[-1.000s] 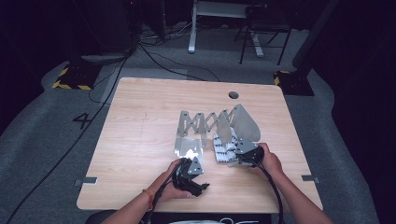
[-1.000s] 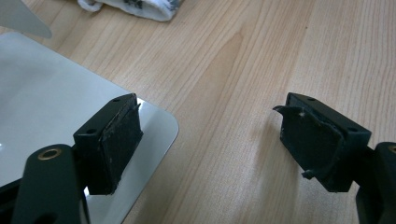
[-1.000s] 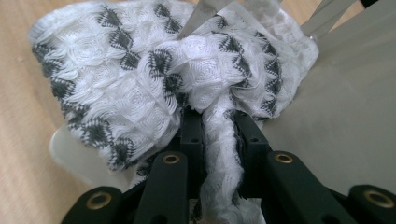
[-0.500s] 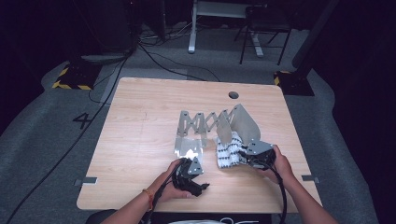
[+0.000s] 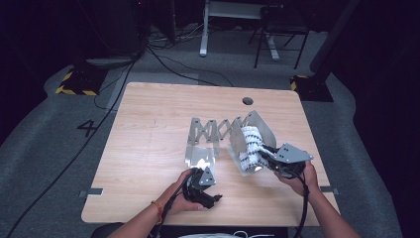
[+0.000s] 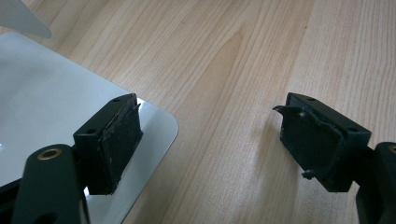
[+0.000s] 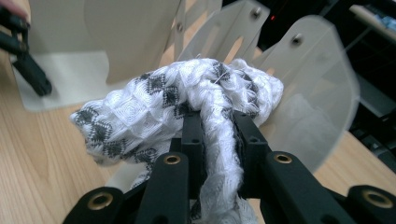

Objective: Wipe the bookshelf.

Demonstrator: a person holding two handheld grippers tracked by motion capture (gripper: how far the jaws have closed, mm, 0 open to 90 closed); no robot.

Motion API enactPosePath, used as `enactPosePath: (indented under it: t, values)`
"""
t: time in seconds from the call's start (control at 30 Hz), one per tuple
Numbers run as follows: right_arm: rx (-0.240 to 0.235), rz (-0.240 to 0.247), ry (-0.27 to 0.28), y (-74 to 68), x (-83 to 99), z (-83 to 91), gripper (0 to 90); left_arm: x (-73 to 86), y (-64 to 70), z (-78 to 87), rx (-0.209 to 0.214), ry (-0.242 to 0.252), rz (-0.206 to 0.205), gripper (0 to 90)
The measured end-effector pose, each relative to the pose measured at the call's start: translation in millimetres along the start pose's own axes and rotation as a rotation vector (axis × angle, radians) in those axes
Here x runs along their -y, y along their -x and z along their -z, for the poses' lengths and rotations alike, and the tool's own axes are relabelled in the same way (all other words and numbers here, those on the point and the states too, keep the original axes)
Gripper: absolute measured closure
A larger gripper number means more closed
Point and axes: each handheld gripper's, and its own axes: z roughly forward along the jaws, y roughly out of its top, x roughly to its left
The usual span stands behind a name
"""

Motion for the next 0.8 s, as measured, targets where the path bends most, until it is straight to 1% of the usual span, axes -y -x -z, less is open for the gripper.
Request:
enactPosePath:
  t: [0.1, 0.23, 0.33, 0.5, 0.53, 0.6, 0.63, 0.73, 0.8]
  values:
    - [0.029, -0.011, 0.053, 1.4, -5.8, 7.9, 77.7, 0.0, 0.0, 0.0, 0.000, 0.000, 0.000, 20.2]
    - [0.015, -0.058, 0.125, 2.3, -13.1, 17.8, 77.7, 0.0, 0.0, -0.2, 0.002, 0.002, 0.000, 20.2]
    - [0.019, -0.054, 0.160, -0.9, -19.2, 22.8, 77.7, 0.0, 0.1, 0.1, 0.000, -0.002, 0.002, 20.2]
    - [0.002, -0.040, 0.204, -9.5, -31.3, 27.2, 77.6, -0.1, 0.0, 0.1, 0.000, -0.003, 0.001, 20.1]
    - [-0.008, -0.039, 0.211, -11.6, -33.4, 27.2, 77.6, -0.1, 0.0, -0.1, 0.001, 0.000, 0.000, 20.1]
    - [-0.042, -0.058, 0.233, -14.7, -36.7, 26.2, 77.6, 0.0, 0.1, 0.0, 0.000, -0.003, 0.001, 20.1]
    - [-0.047, -0.053, 0.235, -16.6, -38.4, 25.2, 77.5, -0.1, 0.0, -0.1, 0.002, -0.001, 0.000, 20.1]
    - [-0.059, -0.021, 0.248, -25.6, -44.1, 22.5, 77.6, -0.1, 0.0, 0.0, 0.001, -0.002, 0.000, 20.1]
    - [-0.059, 0.025, 0.234, -33.6, -48.4, 18.6, 77.5, -0.1, 0.1, 0.1, 0.000, -0.003, 0.001, 20.1]
